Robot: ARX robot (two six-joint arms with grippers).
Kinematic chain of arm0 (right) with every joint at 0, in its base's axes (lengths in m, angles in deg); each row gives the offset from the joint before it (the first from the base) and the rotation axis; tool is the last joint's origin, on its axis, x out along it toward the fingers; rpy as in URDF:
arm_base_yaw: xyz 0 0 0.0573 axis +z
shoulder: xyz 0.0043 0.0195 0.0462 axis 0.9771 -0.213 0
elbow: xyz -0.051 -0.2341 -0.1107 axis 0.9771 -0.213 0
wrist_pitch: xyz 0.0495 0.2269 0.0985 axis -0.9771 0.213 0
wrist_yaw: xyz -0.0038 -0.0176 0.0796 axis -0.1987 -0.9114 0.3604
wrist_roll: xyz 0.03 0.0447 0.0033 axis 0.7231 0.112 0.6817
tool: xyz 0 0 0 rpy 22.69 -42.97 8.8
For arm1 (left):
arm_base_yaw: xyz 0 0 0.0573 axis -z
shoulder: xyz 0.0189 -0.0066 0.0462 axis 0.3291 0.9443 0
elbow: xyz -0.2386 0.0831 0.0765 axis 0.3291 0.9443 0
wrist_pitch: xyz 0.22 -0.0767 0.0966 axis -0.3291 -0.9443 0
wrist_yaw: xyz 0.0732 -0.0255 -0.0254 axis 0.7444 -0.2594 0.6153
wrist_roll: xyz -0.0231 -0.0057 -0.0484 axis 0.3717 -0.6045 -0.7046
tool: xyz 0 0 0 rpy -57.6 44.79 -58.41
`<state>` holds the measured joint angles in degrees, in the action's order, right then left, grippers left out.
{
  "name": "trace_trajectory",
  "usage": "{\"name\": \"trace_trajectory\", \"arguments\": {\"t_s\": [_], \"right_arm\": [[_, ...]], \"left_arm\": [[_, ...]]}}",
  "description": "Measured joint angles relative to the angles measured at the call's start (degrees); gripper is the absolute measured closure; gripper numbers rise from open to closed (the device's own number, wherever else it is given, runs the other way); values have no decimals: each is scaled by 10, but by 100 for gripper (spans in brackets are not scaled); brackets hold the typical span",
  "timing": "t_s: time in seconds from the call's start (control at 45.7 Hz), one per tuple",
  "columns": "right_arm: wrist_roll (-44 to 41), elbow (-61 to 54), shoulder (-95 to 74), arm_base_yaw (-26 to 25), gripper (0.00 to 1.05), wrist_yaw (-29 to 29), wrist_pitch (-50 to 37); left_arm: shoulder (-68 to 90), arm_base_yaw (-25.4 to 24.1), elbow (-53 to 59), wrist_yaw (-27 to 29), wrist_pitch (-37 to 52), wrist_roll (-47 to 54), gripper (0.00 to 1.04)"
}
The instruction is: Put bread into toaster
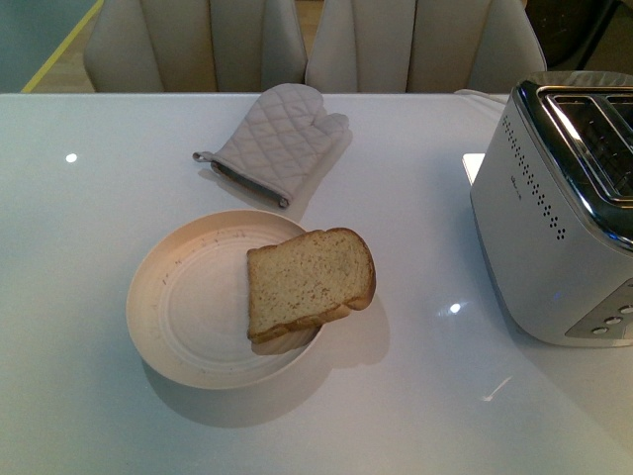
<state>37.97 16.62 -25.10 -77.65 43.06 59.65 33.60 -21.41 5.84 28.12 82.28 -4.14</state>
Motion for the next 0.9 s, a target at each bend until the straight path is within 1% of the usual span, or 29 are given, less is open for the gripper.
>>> {"name": "trace_trajectory", "arguments": {"t_s": [0.022, 0.066, 0.087, 0.109, 0.153, 0.197, 0.284, 0.328, 0.438, 0.481, 0.897], "right_arm": [[0, 0, 0, 0, 9, 0, 0], [0, 0, 0, 0, 9, 0, 0], [0, 0, 0, 0, 9, 0, 0], [0, 0, 0, 0, 9, 0, 0], [0, 0, 0, 0, 9, 0, 0], [0, 0, 0, 0, 9, 0, 0], [0, 0, 0, 0, 9, 0, 0], [0, 0, 0, 0, 9, 0, 0], [0, 0, 0, 0, 9, 0, 0], [0, 0, 0, 0, 9, 0, 0], [0, 0, 0, 0, 9, 0, 0]], "left_arm": [[-23, 0, 5, -2, 3, 9, 9], [-53, 11, 25, -6, 56, 85, 19], [-61, 14, 32, -10, 68, 107, 22], [-69, 18, 42, -16, 76, 156, 28], [-82, 21, 63, -16, 78, 224, 38], [-90, 21, 81, -15, 77, 257, 47], [-122, 22, 107, -15, 73, 294, 69], [-136, 22, 115, -15, 70, 301, 78], [-161, 22, 130, -15, 59, 307, 96], [-168, 22, 134, -15, 56, 308, 101], [-274, 22, 172, -15, -12, 312, 102]]}}
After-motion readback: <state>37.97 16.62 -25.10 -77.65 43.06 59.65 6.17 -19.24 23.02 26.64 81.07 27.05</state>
